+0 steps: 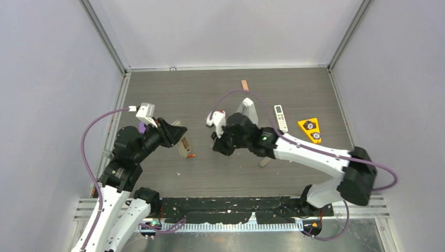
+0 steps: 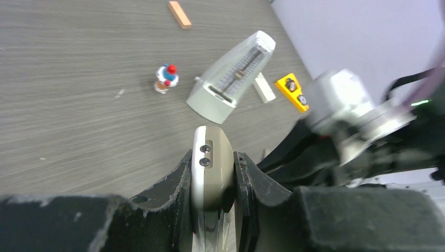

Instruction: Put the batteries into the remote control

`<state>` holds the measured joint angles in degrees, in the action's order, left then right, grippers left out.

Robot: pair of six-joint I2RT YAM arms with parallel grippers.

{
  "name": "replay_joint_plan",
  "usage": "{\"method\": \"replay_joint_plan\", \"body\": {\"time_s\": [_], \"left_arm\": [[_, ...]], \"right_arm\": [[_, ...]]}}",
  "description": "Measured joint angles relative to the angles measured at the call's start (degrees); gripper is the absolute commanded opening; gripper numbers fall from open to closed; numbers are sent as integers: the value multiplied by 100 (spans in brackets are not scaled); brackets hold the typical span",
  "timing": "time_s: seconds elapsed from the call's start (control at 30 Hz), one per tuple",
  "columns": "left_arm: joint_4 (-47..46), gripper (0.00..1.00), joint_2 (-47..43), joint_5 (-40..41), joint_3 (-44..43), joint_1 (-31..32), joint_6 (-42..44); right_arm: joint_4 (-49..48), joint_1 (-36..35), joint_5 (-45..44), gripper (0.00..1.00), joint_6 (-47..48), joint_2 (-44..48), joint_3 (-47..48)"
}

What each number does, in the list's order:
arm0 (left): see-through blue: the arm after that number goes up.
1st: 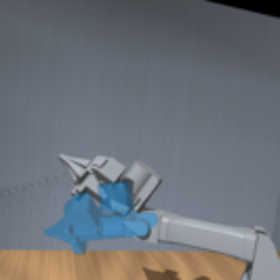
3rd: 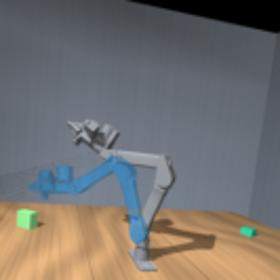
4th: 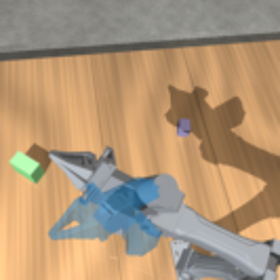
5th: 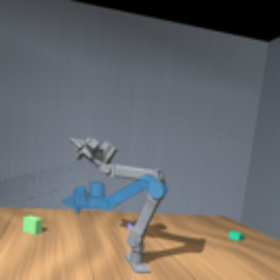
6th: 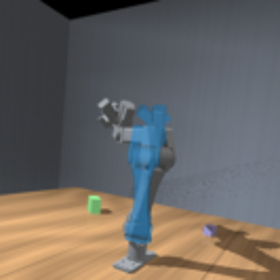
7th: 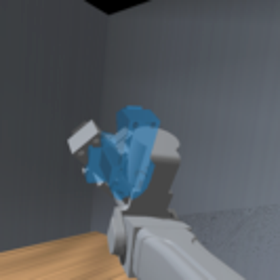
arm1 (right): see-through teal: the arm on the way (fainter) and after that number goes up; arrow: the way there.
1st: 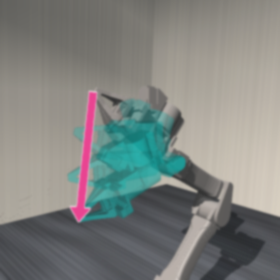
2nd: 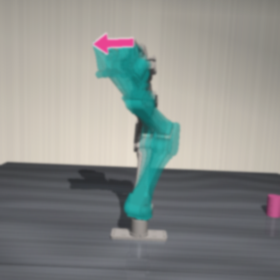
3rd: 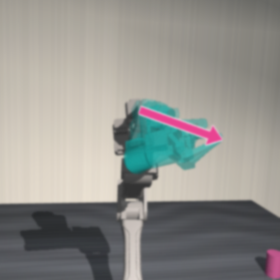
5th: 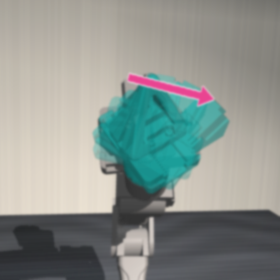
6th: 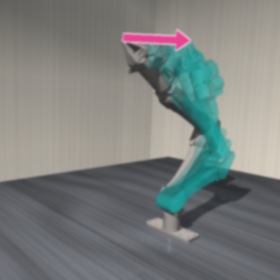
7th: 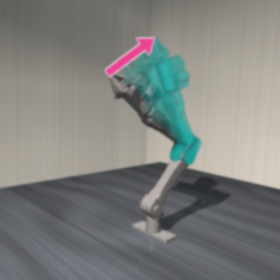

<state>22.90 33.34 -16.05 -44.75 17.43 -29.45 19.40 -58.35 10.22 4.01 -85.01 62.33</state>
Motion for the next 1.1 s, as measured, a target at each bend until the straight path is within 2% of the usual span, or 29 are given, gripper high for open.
{"method": "replay_joint_plan", "body": {"time_s": [0.2, 0.4, 0.7, 1.1], "left_arm": [[-1008, 0, -52, -511, 614, 0, -994], [-1401, 0, 186, -769, 691, 0, -1985], [-352, 0, 833, -765, -24, -17, -2568], [-157, 0, 1073, -1172, -46, -103, -3482]], "right_arm": [[-1047, -4, -492, 5, -1578, 1386, 4], [-1298, -466, -1121, 5, -2459, 1261, 566], [-1244, -892, -1729, 5, -2673, 645, 807], [-1307, -942, -2107, 5, -2490, 573, 715]]}}
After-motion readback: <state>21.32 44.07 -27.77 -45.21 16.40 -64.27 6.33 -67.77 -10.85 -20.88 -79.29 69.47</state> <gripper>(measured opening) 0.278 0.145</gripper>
